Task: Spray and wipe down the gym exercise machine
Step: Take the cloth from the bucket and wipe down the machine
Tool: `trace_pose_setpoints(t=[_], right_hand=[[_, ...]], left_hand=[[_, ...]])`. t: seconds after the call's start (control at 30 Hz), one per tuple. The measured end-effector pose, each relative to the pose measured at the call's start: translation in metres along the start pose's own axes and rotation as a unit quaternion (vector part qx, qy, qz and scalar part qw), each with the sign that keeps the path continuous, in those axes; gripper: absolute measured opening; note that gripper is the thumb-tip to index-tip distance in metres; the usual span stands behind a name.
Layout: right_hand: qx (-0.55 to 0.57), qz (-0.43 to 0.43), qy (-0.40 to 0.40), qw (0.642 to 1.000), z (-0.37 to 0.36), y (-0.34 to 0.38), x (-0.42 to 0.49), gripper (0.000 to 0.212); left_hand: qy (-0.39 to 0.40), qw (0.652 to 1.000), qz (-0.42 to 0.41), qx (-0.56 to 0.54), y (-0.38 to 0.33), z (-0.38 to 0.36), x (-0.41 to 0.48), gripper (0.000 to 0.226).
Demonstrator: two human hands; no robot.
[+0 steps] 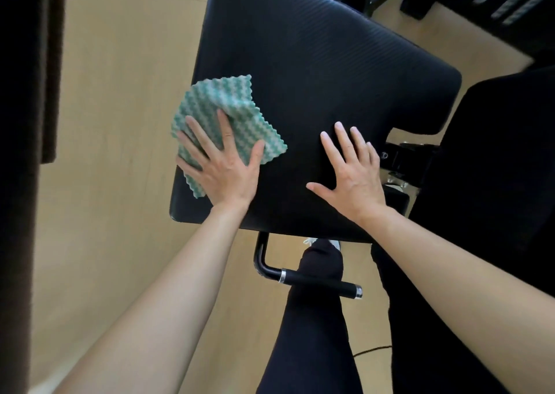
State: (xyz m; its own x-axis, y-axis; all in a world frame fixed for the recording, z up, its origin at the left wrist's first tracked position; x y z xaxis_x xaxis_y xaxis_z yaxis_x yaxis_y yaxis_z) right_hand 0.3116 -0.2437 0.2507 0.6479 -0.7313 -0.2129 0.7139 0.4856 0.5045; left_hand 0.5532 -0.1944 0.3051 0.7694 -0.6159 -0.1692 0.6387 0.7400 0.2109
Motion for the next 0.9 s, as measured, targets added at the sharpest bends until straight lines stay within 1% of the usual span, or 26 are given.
trace_pose_setpoints(t=[0.1, 0.23, 0.33, 0.4, 0.47, 0.57, 0.67, 0.7, 0.73, 0.77, 0.8, 0.83, 0.87, 0.9], right_hand=[[-0.001, 0.008, 0.013, 1.0, 0.004, -0.003, 0.0, 0.097], [0.005, 0.017, 0.013, 1.0, 0.007, -0.007, 0.001, 0.095], [0.001, 0.025, 0.008, 1.0, 0.009, -0.009, 0.002, 0.094], [0.004, 0.027, 0.004, 1.0, 0.008, -0.009, 0.002, 0.095], [0.006, 0.026, -0.004, 1.0, 0.008, -0.01, 0.002, 0.095], [0.014, 0.03, -0.006, 0.999, 0.01, -0.013, 0.006, 0.094], [0.036, 0.053, -0.028, 0.998, 0.016, -0.015, 0.011, 0.086], [0.054, 0.034, -0.046, 0.997, 0.02, -0.021, 0.012, 0.082], [0.079, -0.014, -0.068, 0.994, 0.025, -0.033, 0.011, 0.078], [0.113, -0.09, -0.09, 0.985, 0.029, -0.048, 0.008, 0.076], [0.157, -0.179, -0.109, 0.965, 0.031, -0.066, 0.002, 0.076], [0.211, -0.262, -0.123, 0.934, 0.029, -0.079, -0.006, 0.078], [0.269, -0.324, -0.131, 0.898, 0.026, -0.087, -0.013, 0.081], [0.318, -0.361, -0.134, 0.866, 0.02, -0.09, -0.018, 0.085]], left_hand=[[0.019, 0.997, -0.063, 0.038, 0.01, -0.015, -0.037, 0.088], [0.064, 0.994, -0.067, 0.053, 0.022, -0.034, -0.083, 0.09], [0.082, 0.991, -0.081, 0.062, 0.003, -0.034, -0.078, 0.093], [0.075, 0.992, -0.084, 0.061, -0.016, -0.024, -0.054, 0.095], [0.057, 0.996, -0.061, 0.04, -0.035, -0.01, -0.024, 0.095], [0.034, 0.999, 0.012, -0.001, -0.057, 0.009, 0.011, 0.098], [0.022, 0.998, 0.057, -0.031, -0.075, 0.012, 0.019, 0.097], [0.018, 0.998, 0.055, -0.032, -0.08, 0.011, 0.016, 0.095], [0.015, 0.999, 0.043, -0.028, -0.084, 0.01, 0.01, 0.094], [0.013, 0.999, 0.026, -0.021, -0.089, 0.008, 0.004, 0.092], [0.015, 1.0, 0.007, -0.016, -0.091, 0.004, -0.003, 0.091], [0.019, 1.0, -0.011, -0.012, -0.093, 0.001, -0.01, 0.091], [0.023, 0.999, -0.026, -0.01, -0.093, -0.002, -0.016, 0.091], [0.027, 0.999, -0.038, -0.008, -0.093, -0.005, -0.021, 0.091]])
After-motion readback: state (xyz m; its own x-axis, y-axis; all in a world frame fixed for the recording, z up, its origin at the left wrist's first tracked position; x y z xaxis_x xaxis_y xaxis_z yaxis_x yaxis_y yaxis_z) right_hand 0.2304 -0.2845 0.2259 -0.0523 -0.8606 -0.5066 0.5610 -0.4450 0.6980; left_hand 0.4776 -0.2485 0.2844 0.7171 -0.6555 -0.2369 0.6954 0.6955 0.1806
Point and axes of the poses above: each hand's wrist, its own x-axis towards the middle knuckle, its own z-axis out of the back of the hand, y = z × x, the point moved 9 cm from there along x, towards the middle knuckle, and after that the axes turned 12 degrees about z, right-handed, at the moved point
